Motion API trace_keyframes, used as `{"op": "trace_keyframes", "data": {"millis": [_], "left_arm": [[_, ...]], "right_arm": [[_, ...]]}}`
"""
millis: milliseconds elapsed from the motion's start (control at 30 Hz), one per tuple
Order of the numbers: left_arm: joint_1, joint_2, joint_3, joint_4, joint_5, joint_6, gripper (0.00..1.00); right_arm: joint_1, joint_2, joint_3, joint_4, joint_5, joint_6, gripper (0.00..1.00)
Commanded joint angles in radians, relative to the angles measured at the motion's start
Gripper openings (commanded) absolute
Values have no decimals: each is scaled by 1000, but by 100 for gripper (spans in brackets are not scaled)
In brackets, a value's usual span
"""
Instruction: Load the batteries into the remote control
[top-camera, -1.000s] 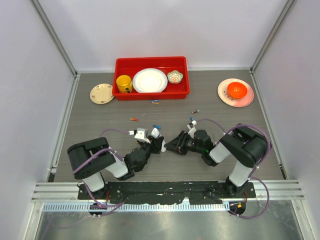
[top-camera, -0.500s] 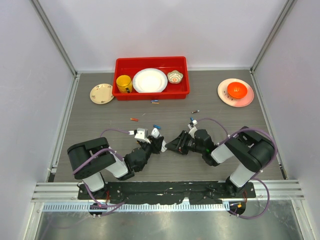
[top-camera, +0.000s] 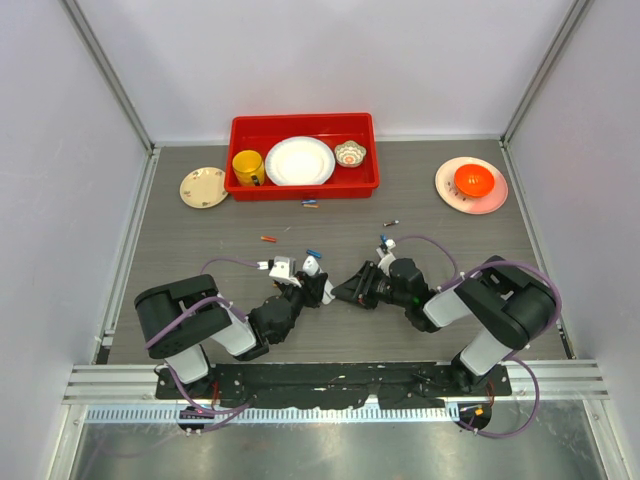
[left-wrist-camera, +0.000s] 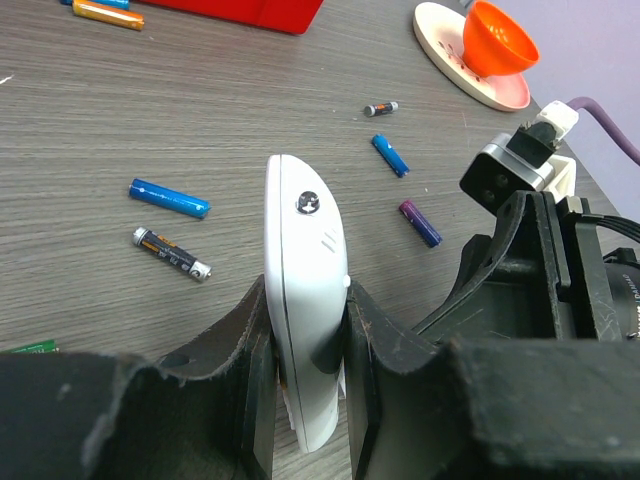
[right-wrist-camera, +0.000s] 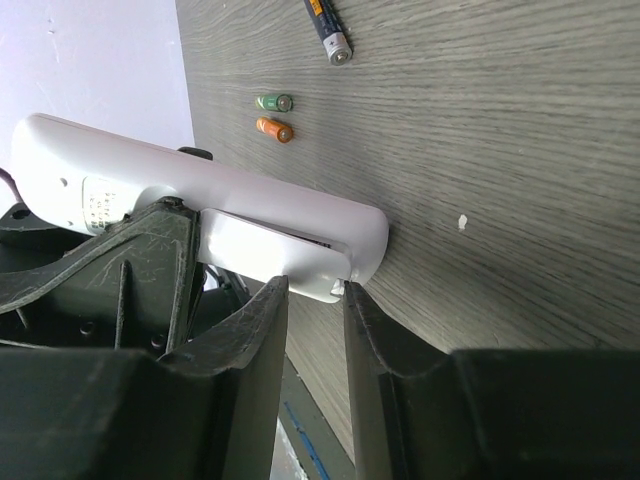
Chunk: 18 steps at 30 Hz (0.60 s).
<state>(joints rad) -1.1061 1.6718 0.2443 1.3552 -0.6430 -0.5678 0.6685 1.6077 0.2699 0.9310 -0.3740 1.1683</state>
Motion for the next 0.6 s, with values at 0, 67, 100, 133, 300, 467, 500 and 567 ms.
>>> {"op": "trace_keyframes", "data": {"millis": [0, 67, 100, 133, 300, 467, 500, 567], "left_arm": [[-9, -1, -13, 191, -9, 22, 0], [-9, -1, -14, 191, -6, 22, 0], [-9, -1, -17, 191, -6, 22, 0], [-9, -3, -17, 191, -6, 19, 0], [-11, -14, -30, 191, -18, 20, 0], [-12, -18, -37, 191, -27, 25, 0], [-12, -20, -37, 191, -29, 25, 0], [-12, -20, -37, 191, -34, 25, 0]], "right_arm": [[-3, -35, 5, 34, 23, -25, 34], [-6, -29, 6, 32, 26, -27, 34], [-7, -25, 6, 31, 26, -29, 34], [-9, -22, 8, 31, 26, -29, 33], [-30, -12, -4, 32, 35, -33, 34], [-47, -15, -11, 25, 33, -39, 33], [-52, -20, -11, 23, 33, -42, 34], [-56, -25, -14, 12, 33, -45, 34]]}}
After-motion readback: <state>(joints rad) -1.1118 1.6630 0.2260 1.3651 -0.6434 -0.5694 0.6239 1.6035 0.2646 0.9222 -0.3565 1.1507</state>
